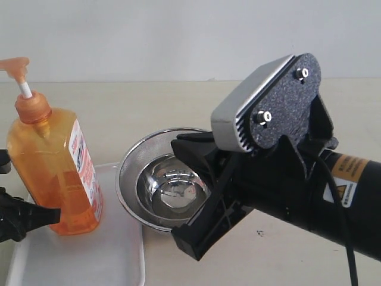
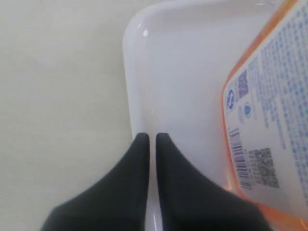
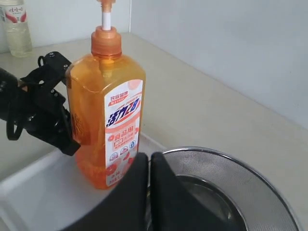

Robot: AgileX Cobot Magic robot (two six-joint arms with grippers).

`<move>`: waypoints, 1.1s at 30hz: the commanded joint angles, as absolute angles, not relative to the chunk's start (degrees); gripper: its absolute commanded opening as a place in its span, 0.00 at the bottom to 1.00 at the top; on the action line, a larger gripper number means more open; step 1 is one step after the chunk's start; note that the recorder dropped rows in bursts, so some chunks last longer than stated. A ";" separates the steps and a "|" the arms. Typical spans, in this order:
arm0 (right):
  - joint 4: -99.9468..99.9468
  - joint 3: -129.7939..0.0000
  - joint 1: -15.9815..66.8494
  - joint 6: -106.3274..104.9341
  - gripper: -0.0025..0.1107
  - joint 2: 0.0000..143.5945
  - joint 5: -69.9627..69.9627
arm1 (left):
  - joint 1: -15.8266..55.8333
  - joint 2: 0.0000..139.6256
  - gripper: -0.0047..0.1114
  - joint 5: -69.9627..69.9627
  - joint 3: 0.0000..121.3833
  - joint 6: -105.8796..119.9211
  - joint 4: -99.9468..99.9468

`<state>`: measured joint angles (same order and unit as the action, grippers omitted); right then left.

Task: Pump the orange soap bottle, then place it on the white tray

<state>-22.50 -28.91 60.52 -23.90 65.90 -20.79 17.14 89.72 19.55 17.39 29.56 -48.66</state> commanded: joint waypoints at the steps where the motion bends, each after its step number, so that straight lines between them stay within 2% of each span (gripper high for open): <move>1: -22.76 -28.64 60.47 -24.27 0.02 65.29 -20.90 | 17.14 93.35 0.08 20.29 19.55 29.07 -46.96; 7: -26.89 -28.64 60.47 -27.84 0.02 65.29 -22.10 | 17.14 91.08 0.08 21.66 19.05 29.31 -47.59; 11: -43.17 -28.64 60.47 -42.44 0.02 65.29 -26.27 | 17.14 85.71 0.08 24.24 16.18 29.45 -49.16; 17: -53.04 -28.64 60.47 -50.85 0.02 64.56 -31.16 | 17.14 77.13 0.08 22.10 12.01 29.55 -49.16; 27: -67.72 -28.64 60.47 -58.59 0.02 54.93 -39.62 | 17.14 56.66 0.08 14.29 7.60 29.08 -48.35; 33: -69.85 -28.64 60.47 -60.50 0.02 54.38 -39.20 | 17.14 42.50 0.08 5.93 7.60 29.08 -47.14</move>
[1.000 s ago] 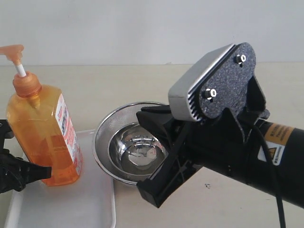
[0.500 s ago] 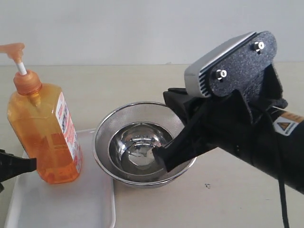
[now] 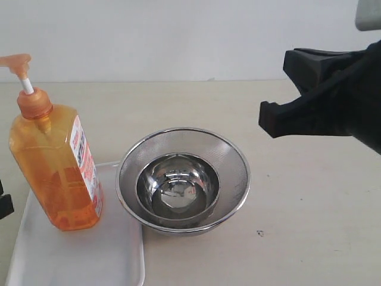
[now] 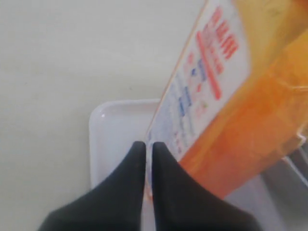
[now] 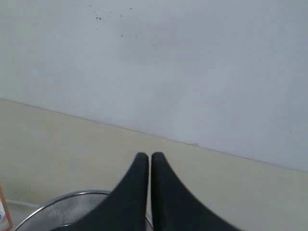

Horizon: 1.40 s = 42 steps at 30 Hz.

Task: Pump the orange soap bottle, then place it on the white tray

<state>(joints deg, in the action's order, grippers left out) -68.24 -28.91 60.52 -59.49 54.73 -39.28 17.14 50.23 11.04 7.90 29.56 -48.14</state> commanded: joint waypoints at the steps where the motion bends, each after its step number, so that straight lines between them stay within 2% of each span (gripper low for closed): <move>1: -69.85 -28.64 60.47 -60.50 0.02 54.38 -39.08 | 17.14 40.58 0.08 4.56 7.60 29.08 -47.14; 11: -69.85 -28.64 60.47 -60.31 0.02 54.38 -39.06 | 17.14 19.40 0.08 -6.60 7.60 26.27 -49.03; 17: -69.85 -28.64 60.47 -60.31 0.02 54.38 -39.06 | 17.14 12.45 0.08 -11.83 7.60 26.50 -49.02; 33: -69.85 -28.64 60.47 -60.35 0.02 54.38 -39.18 | 17.15 7.63 0.08 -4.83 7.60 30.09 -47.68; 42: -69.85 -28.64 60.47 -60.35 0.02 54.38 -39.28 | 10.57 0.00 0.08 -4.72 7.60 39.50 -46.46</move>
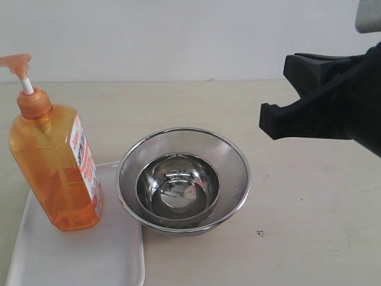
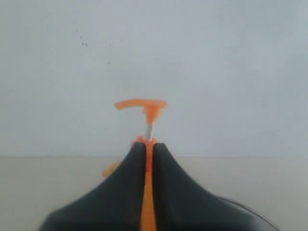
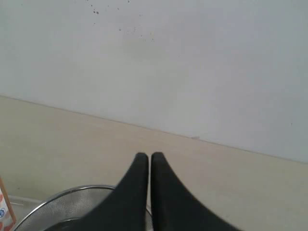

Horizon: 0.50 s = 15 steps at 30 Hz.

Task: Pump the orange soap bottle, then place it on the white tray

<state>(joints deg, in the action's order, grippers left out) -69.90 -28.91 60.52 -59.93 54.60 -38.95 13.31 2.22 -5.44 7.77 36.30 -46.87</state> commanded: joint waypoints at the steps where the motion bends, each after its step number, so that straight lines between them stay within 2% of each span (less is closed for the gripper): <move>1: -69.85 -28.64 60.47 -60.35 0.02 54.38 -39.28 | 9.78 0.00 0.08 -4.72 7.60 39.50 -46.46; 9: -69.85 -28.64 60.47 -60.35 0.02 54.38 -39.28 | 4.99 0.00 0.08 -6.24 6.50 40.15 -45.01; 15: -69.85 -28.64 60.47 -60.35 0.02 54.38 -39.28 | 4.99 0.00 0.08 2.92 0.50 42.48 -45.05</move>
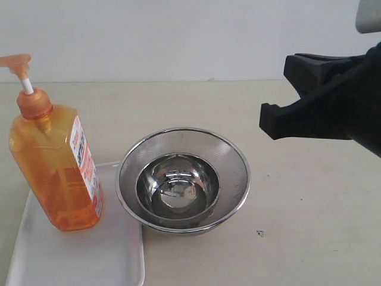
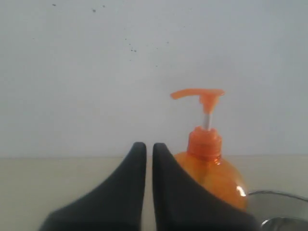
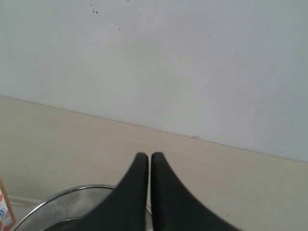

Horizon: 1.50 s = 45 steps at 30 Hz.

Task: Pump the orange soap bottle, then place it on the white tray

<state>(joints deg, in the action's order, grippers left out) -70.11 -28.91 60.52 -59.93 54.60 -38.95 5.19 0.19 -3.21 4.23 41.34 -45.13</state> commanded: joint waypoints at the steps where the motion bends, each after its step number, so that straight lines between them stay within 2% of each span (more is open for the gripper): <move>1: -69.85 -28.64 60.47 -60.35 0.02 54.38 -39.28 | 4.99 0.00 0.08 4.79 0.00 42.48 -45.15; 9: -69.85 -28.64 60.47 -60.35 0.02 54.38 -39.28 | 4.99 0.00 0.08 -1.01 0.00 41.51 -44.31; 12: -69.85 -28.64 60.47 -60.35 0.02 54.38 -39.28 | 4.99 0.00 0.08 -6.39 0.00 37.07 -33.38; 15: -69.87 -28.64 60.47 -60.35 0.02 54.38 -39.18 | 4.99 0.00 0.08 -11.62 0.00 15.85 -13.52; 19: -69.87 -28.64 60.47 -60.35 0.02 54.38 -39.18 | 4.99 0.00 0.08 -16.89 0.00 3.78 -4.86; 45: -69.87 -28.64 60.47 -60.51 0.02 53.61 -39.70 | 4.99 0.00 0.08 -16.97 0.00 -0.65 -4.86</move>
